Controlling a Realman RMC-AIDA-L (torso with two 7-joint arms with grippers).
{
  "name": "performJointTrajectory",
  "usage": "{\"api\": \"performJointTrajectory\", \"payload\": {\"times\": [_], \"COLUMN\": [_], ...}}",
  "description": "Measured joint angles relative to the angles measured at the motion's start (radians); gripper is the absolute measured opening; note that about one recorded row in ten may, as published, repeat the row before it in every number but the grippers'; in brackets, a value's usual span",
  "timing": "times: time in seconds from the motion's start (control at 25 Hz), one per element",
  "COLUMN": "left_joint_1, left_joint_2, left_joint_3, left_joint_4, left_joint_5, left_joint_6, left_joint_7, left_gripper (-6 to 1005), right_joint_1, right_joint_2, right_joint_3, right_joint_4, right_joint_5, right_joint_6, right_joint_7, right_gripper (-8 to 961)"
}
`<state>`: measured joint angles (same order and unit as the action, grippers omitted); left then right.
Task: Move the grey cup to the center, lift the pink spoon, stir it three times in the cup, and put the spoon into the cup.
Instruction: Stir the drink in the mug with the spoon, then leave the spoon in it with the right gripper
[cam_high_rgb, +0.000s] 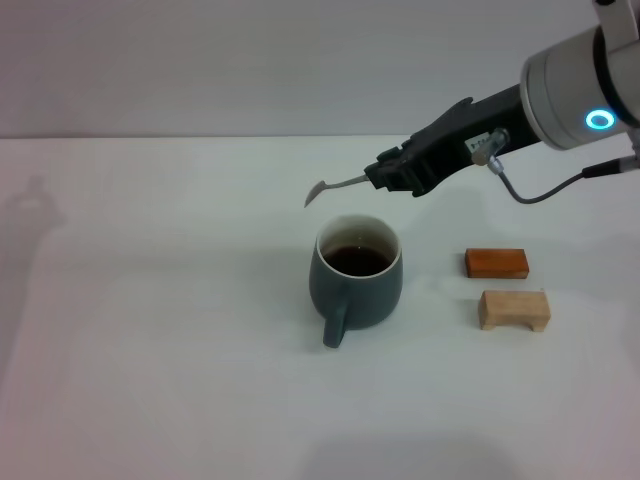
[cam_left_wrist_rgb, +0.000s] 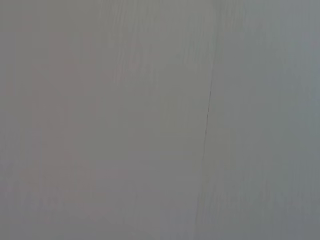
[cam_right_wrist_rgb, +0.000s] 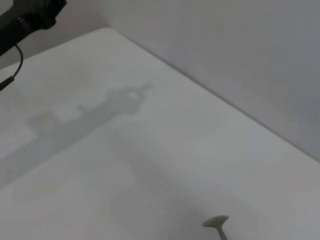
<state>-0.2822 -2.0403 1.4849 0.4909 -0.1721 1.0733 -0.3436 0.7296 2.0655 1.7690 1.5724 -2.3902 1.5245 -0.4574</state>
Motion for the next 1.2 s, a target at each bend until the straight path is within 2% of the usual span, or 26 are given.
{"api": "performJointTrajectory", "payload": {"times": [0.24, 0.6, 0.92, 1.2], "left_joint_1": [-0.003, -0.005, 0.003, 0.005], "left_joint_2": [0.000, -0.001, -0.002, -0.005], "left_joint_3": [0.000, 0.000, 0.000, 0.000], "left_joint_4": [0.002, 0.003, 0.003, -0.005], "left_joint_5": [0.000, 0.002, 0.008, 0.008], "left_joint_6": [0.001, 0.001, 0.004, 0.015], "left_joint_7": [0.000, -0.003, -0.024, -0.021], "left_gripper": [-2, -2, -2, -2], "right_joint_1": [0.056, 0.089, 0.120, 0.196], "right_joint_2": [-0.013, -0.014, -0.015, -0.013], "right_joint_3": [0.019, 0.011, -0.011, -0.020], "right_joint_4": [-0.054, -0.120, -0.196, -0.305], "right_joint_5": [-0.009, -0.052, -0.070, -0.122], "right_joint_6": [0.057, 0.104, 0.104, 0.063], "right_joint_7": [0.015, 0.017, 0.017, 0.007], "right_gripper": [144, 144, 144, 144]}}
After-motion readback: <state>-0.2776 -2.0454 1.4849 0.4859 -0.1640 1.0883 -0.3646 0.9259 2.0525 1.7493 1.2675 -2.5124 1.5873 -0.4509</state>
